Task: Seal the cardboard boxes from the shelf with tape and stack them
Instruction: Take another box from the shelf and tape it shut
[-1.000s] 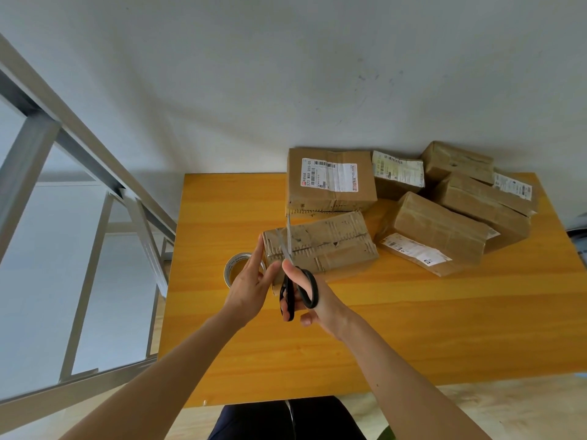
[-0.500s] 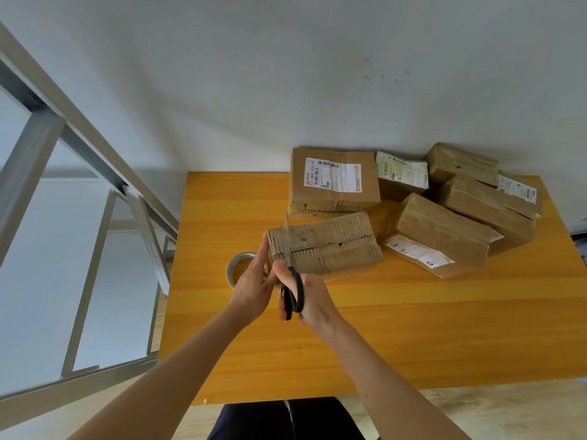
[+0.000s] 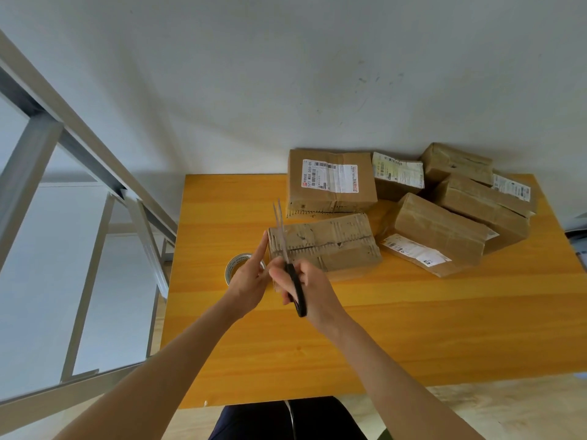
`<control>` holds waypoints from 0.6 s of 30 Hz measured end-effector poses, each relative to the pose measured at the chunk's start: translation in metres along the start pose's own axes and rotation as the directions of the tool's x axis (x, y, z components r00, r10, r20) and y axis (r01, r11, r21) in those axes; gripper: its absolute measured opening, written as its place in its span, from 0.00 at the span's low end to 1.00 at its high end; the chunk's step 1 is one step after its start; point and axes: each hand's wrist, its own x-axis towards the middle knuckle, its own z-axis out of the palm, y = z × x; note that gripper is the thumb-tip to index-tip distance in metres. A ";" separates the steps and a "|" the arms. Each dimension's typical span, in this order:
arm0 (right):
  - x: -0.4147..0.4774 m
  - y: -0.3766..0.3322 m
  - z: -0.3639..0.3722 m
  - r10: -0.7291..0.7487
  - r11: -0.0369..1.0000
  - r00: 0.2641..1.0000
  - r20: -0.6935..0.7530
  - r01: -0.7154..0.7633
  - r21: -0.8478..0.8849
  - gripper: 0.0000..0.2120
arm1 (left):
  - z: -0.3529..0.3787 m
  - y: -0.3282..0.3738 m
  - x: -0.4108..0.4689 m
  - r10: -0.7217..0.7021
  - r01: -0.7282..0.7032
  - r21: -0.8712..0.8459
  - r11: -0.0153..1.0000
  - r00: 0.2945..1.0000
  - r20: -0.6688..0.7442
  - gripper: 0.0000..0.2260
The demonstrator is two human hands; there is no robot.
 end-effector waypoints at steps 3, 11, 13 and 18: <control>-0.024 0.042 -0.023 -0.213 0.853 0.977 -0.033 0.169 -0.494 0.25 | -0.010 0.004 0.006 0.052 -0.053 0.005 0.999 0.996 0.066 0.28; -0.048 0.108 -0.062 -0.082 0.259 0.991 0.101 0.119 -0.958 0.20 | -0.017 0.014 0.012 0.062 -0.052 -0.073 0.996 0.988 0.138 0.28; -0.045 0.110 -0.061 -0.058 0.219 0.996 0.061 0.073 -0.973 0.23 | -0.016 0.017 0.010 0.058 -0.053 -0.047 0.998 0.992 0.113 0.29; -0.030 0.126 -0.056 -0.074 0.268 0.995 0.070 0.088 -0.959 0.20 | -0.014 0.020 0.005 0.173 -0.172 -0.017 0.985 0.981 0.093 0.28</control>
